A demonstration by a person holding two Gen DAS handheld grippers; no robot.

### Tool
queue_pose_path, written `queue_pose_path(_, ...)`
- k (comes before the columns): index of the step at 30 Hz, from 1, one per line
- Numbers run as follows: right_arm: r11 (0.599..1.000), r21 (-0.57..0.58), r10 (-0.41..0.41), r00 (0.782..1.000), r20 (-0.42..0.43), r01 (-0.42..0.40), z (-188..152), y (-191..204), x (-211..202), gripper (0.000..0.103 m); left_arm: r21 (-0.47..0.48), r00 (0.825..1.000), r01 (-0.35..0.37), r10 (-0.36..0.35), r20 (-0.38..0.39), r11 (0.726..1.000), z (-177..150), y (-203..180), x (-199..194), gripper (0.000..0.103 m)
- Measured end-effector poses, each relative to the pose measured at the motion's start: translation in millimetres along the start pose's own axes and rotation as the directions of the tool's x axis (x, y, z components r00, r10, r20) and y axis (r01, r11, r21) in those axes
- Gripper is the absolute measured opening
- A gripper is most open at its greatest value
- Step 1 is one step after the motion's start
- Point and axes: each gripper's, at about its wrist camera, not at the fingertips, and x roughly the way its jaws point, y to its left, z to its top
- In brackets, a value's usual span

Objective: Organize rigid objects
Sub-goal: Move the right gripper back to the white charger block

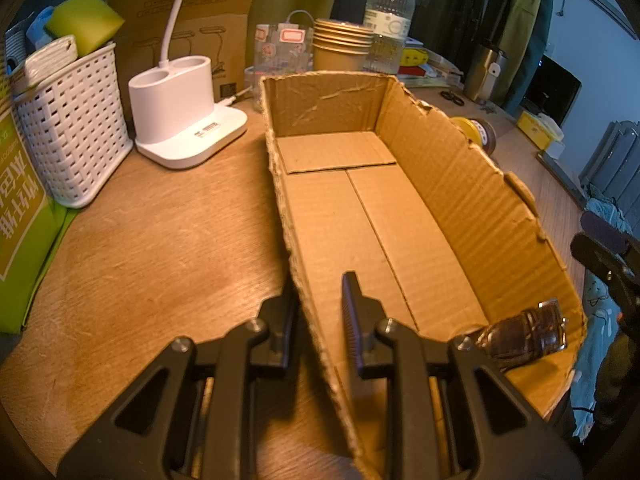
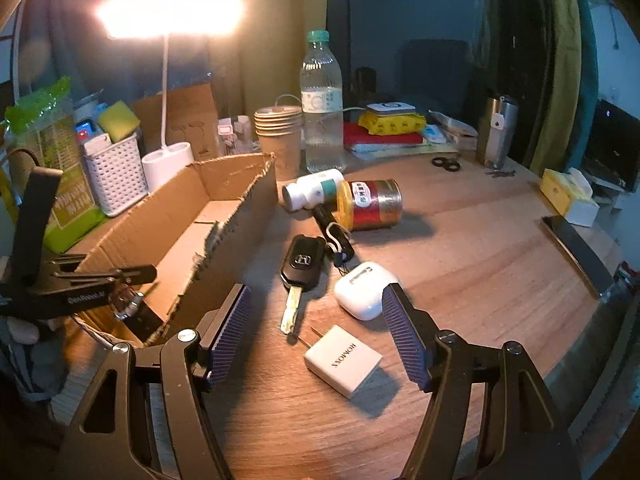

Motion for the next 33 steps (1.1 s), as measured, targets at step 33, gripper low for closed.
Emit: queue_pose_path(33, 0.997, 0.016, -0.071, 0.989, -0.133, 0.073, -29, -10, 46, 0.071, 0.0, 1.0, 0.0, 0.0, 0.0, 1.0, 0, 0, 0, 0.023)
